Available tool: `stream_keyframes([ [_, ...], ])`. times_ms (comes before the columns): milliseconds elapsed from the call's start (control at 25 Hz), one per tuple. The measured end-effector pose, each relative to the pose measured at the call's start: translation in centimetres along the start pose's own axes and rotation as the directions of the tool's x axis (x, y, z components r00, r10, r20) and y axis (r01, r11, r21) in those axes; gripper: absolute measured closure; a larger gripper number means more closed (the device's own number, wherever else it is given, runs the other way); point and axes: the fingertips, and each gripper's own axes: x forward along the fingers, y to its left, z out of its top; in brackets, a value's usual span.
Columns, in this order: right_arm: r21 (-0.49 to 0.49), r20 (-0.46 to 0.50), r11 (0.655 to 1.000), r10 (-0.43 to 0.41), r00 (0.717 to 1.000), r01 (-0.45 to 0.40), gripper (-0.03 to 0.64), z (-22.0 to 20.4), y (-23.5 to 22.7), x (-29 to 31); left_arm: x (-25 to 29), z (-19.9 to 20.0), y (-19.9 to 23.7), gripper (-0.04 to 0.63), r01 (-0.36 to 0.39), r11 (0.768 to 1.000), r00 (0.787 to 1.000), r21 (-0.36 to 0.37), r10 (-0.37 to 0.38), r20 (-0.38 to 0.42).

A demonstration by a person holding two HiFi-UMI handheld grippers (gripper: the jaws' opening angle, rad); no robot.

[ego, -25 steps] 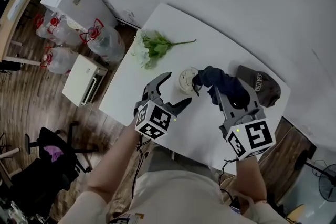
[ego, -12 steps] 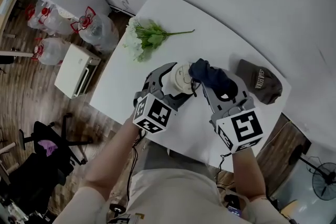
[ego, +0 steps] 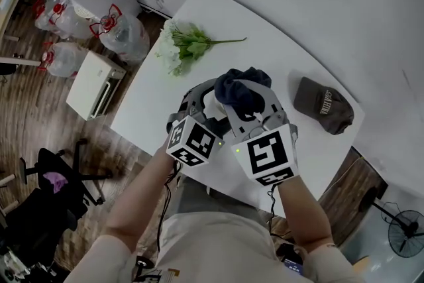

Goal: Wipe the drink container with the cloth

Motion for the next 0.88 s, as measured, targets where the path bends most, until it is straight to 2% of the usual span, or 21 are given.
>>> stream_keyframes([
  [120, -0.091, -0.046, 0.995, 0.035, 0.998, -0.039, 0.514, -0.4, 1.8, -0.2, 0.0, -0.1, 0.0, 0.19, 0.0, 1.0, 1.0, -0.004, 0.0, -0.01],
  [320, -0.133, -0.088, 0.976, 0.163, 0.983, -0.173, 0.514, -1.4, 4.1, -1.8, -0.1, -0.2, -0.1, 0.19, -0.005, 1.0, 1.0, -0.022, 0.005, 0.008],
  [440, -0.126, -0.135, 0.968, 0.2, 0.971, -0.217, 0.515, -2.4, 3.7, -3.3, 0.0, -0.1, -0.1, 0.192, -0.003, 1.0, 1.0, -0.027, 0.003, 0.01],
  [520, -0.104, -0.158, 0.976, 0.174, 0.972, -0.192, 0.515, -3.2, 2.4, -4.1, 0.0, -0.1, -0.1, 0.192, 0.0, 1.0, 1.0, -0.03, 0.001, 0.013],
  [680, -0.048, -0.131, 0.999, 0.019, 0.991, -0.026, 0.515, -4.2, -2.0, -3.8, 0.0, -0.1, -0.1, 0.193, 0.0, 1.0, 1.0, -0.03, 0.001, 0.023],
  [760, -0.07, -0.115, 0.997, -0.02, 0.993, 0.012, 0.515, -3.8, -3.3, -2.9, 0.0, -0.1, -0.1, 0.193, 0.0, 1.0, 1.0, -0.03, 0.001, 0.028],
  [880, -0.162, -0.101, 0.987, -0.023, 0.995, 0.007, 0.515, -2.3, -2.9, -1.2, 0.0, -0.1, -0.1, 0.193, -0.003, 0.999, 1.0, -0.034, 0.004, 0.027],
])
